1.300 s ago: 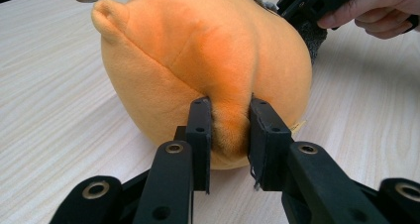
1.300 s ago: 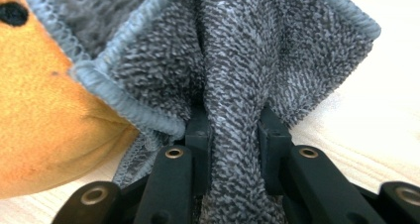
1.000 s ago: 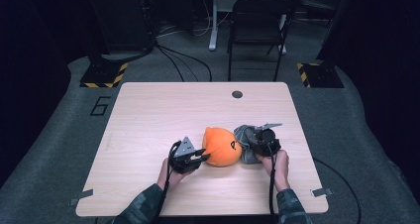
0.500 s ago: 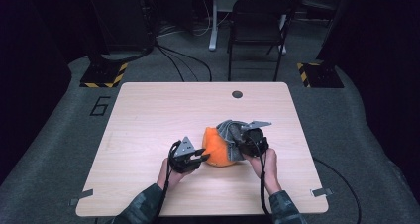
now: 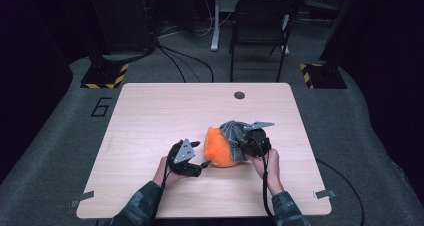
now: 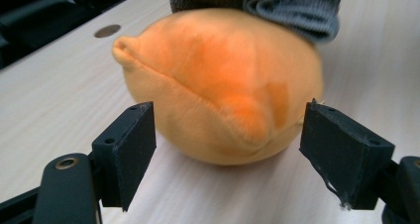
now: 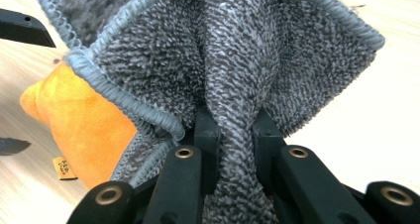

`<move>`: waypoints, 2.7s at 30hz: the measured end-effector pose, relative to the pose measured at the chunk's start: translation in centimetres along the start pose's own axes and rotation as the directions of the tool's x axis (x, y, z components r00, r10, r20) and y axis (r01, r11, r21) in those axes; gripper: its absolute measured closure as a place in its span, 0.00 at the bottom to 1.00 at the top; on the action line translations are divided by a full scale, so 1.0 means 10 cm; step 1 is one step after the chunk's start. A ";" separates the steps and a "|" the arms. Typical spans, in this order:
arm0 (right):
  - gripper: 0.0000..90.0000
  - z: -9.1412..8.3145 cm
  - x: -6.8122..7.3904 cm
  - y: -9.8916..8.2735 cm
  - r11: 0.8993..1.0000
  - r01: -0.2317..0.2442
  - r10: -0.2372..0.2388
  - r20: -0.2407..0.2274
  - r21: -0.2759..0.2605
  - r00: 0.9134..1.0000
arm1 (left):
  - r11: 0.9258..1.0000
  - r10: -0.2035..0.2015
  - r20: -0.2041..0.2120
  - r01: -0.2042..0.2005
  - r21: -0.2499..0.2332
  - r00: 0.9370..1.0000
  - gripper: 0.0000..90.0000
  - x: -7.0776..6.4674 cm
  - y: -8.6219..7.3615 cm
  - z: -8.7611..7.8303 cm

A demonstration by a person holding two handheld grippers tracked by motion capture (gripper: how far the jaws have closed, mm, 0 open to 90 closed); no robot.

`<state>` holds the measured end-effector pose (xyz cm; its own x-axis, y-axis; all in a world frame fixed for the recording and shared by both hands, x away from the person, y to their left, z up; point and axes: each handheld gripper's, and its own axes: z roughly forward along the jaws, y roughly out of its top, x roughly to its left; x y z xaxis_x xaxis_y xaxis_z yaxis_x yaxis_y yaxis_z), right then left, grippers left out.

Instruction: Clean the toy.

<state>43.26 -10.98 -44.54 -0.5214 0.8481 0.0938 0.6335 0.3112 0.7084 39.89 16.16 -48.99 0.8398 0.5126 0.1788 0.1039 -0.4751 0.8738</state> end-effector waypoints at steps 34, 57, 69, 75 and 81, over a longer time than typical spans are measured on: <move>0.87 0.04 -0.08 -0.01 1.000 -0.007 0.007 -0.030 -0.001 1.000 | 0.981 0.166 -0.035 -0.162 0.107 0.985 0.60 -0.10 -0.17 0.36; 0.85 -0.69 -0.77 -0.75 0.981 -0.192 0.184 0.206 0.017 0.961 | 0.986 0.135 -0.053 -0.129 0.107 0.989 0.83 -0.08 -0.18 0.36; 0.84 -0.66 -0.90 -0.77 0.976 -0.219 0.211 0.211 0.012 0.954 | 0.993 0.101 -0.070 -0.097 0.062 0.992 0.91 -0.06 -0.20 0.34; 0.84 -0.66 -0.97 -0.80 0.975 -0.224 0.218 0.213 0.005 0.952 | 1.000 0.026 -0.058 -0.026 0.010 0.998 0.92 -0.03 -0.12 0.31; 0.84 -0.67 -0.99 -0.81 0.973 -0.232 0.228 0.219 -0.006 0.949 | 0.997 -0.072 -0.019 0.071 -0.031 0.997 0.92 0.02 0.03 0.19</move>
<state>39.43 -24.77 -46.49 -0.2254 0.9694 0.0970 0.7335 0.1034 0.6718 41.12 14.76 -49.60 0.8199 0.5589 0.1243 0.1469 -0.4152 0.8978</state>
